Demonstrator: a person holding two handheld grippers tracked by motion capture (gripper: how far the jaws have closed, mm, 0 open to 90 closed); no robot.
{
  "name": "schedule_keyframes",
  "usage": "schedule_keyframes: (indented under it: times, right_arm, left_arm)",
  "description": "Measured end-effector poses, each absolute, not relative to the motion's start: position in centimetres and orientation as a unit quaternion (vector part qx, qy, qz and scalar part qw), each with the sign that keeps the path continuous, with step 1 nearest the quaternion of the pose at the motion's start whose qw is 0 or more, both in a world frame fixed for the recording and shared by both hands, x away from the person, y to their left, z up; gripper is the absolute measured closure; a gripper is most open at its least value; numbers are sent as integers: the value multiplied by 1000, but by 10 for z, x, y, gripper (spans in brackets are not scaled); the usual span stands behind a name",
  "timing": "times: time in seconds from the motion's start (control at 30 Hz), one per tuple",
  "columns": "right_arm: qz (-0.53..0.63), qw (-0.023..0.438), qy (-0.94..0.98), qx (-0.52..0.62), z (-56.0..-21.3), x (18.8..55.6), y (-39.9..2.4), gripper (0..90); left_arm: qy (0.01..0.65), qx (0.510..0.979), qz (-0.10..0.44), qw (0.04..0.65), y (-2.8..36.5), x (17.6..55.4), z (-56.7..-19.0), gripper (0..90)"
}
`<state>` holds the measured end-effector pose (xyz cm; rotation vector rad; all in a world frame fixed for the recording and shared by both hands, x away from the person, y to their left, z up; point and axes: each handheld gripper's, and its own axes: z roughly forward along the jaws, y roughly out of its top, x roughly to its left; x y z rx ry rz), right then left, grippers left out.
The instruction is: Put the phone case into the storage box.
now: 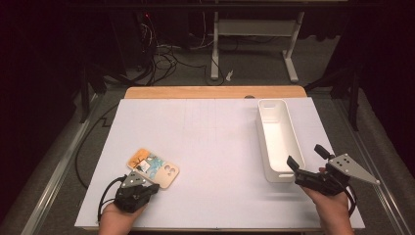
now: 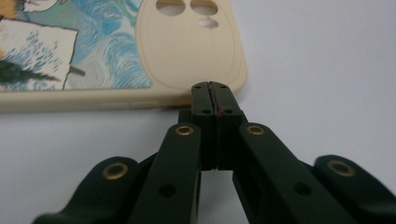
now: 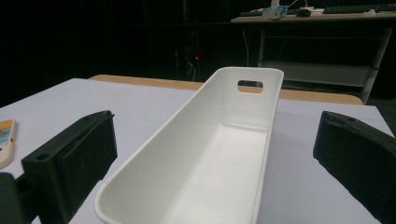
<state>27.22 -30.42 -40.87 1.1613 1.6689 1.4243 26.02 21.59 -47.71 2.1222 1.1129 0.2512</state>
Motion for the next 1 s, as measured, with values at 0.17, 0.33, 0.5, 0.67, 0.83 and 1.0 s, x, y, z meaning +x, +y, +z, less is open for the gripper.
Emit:
schedule_keyframes:
  times: [0.17, 0.33, 0.5, 0.67, 0.83, 1.0]
  right_arm:
    - [542, 324, 638, 442, -409, 273, -303, 1]
    - [541, 321, 641, 440, -410, 274, -303, 0]
    - [541, 320, 642, 439, -410, 275, -303, 1]
    - [543, 312, 643, 441, -411, 276, -301, 1]
    - [544, 311, 644, 439, -411, 277, -300, 1]
    - [544, 308, 643, 443, -412, 277, -302, 1]
  left_arm:
    - [433, 818, 97, 365, 197, 272, -478, 899]
    - [433, 818, 110, 363, 183, 286, -479, 900]
    - [442, 813, 116, 361, 175, 304, -478, 900]
    - [454, 807, 120, 359, 163, 330, -478, 900]
    - [468, 800, 132, 351, 150, 358, -477, 900]
    - [487, 790, 139, 345, 145, 379, -476, 900]
